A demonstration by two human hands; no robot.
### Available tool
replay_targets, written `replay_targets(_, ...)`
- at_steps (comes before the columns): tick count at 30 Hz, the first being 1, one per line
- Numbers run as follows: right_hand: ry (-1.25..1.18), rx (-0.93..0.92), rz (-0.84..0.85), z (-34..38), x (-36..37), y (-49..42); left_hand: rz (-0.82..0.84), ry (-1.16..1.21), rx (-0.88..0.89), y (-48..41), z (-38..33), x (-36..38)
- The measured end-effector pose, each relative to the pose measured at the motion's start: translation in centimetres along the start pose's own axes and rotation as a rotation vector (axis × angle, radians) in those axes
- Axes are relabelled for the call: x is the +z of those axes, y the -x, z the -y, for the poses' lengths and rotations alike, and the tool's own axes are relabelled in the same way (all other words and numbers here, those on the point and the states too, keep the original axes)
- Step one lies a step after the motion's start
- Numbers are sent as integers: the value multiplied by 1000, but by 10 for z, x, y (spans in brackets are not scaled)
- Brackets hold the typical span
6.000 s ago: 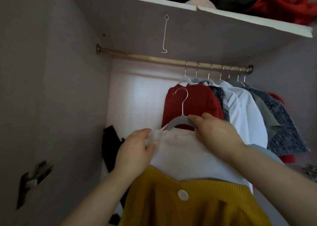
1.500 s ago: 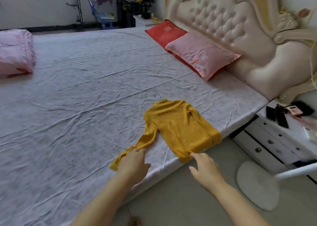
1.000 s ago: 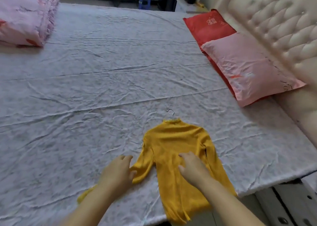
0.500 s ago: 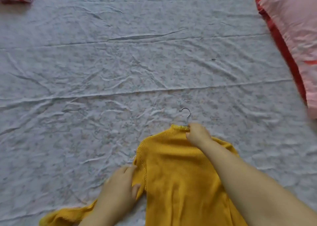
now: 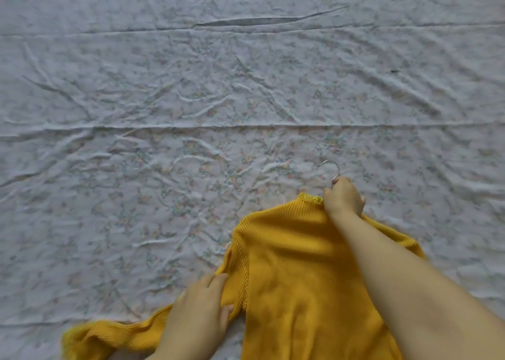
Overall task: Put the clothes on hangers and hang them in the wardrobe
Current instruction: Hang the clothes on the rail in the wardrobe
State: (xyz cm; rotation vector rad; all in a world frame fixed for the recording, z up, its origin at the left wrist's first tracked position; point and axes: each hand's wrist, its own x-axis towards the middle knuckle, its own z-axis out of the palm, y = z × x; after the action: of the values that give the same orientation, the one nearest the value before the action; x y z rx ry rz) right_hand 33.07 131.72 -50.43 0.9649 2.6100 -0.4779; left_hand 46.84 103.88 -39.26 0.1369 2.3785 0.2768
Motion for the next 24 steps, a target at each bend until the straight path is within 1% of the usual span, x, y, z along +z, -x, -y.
replay_targets(2,-117,-60,-1,0,-15,9,-9,17,8,6,1,0)
replay_targets(5,-274,-220,-11,-1,-52,38,-26,36,20,19,1,-6)
replay_targets(8,-407,-326,18,-1,-91,85,-63,93,51,35,-1,-19)
replay_targets(10,-450,-387,43,2,-114,124,-121,149,81,50,-2,-31)
replay_targets(13,-520,-498,58,17,-148,191,-255,225,138,79,-1,-51)
replay_targets(18,-648,-686,127,61,-201,329,-556,361,241,163,20,-85)
replay_targets(21,-709,-814,195,91,-226,421,-714,374,253,227,54,-93)
replay_targets(24,-684,-964,233,126,-245,512,-864,322,242,295,104,-101)
